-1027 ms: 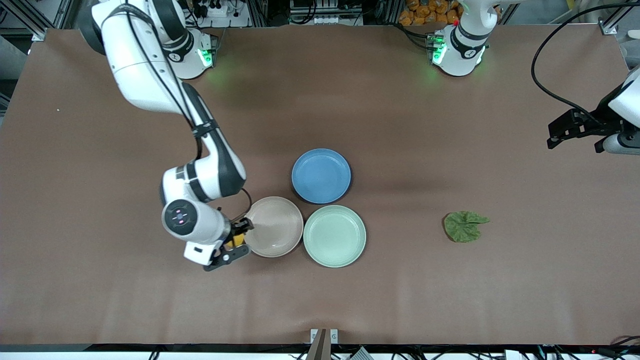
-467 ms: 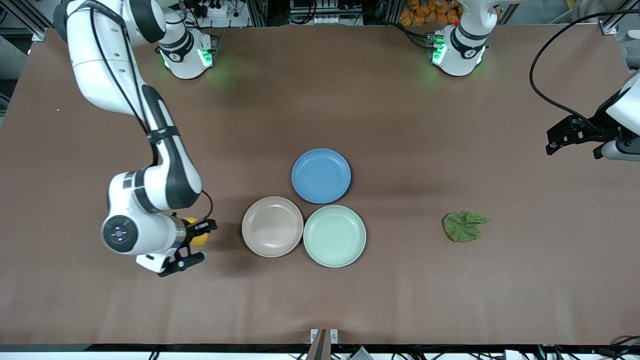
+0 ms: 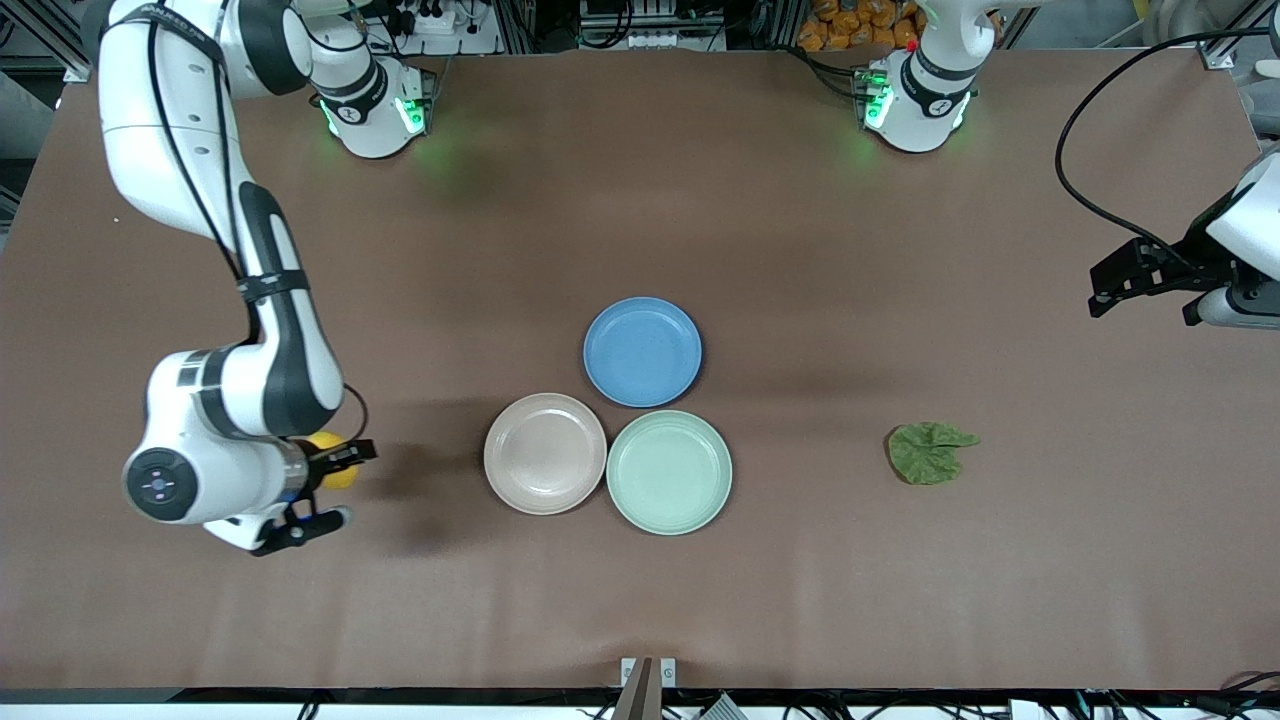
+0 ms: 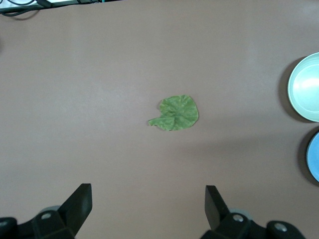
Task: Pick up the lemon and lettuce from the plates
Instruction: 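Lift the lemon off the cream plate and carry it aside with the right gripper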
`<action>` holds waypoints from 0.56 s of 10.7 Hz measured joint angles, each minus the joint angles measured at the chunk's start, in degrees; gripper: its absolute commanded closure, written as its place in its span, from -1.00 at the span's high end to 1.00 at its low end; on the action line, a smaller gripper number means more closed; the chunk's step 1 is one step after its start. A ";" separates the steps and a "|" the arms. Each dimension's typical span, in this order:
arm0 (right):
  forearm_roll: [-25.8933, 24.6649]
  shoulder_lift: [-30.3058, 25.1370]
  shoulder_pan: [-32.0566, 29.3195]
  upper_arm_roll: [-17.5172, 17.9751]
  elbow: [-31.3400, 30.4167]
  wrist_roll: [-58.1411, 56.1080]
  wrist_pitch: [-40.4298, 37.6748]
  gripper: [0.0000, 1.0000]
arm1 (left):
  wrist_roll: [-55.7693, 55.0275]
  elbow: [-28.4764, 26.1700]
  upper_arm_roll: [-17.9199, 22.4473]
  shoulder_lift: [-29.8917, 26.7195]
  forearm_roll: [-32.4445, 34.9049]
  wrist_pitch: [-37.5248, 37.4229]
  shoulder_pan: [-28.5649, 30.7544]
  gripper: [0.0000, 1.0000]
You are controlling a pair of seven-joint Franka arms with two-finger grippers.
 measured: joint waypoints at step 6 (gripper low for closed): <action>0.01 -9.48 -5.06 -0.90 -21.42 -5.52 14.42 -0.59 | 0.00 -0.01 0.01 0.08 0.00 0.25 0.02 1.00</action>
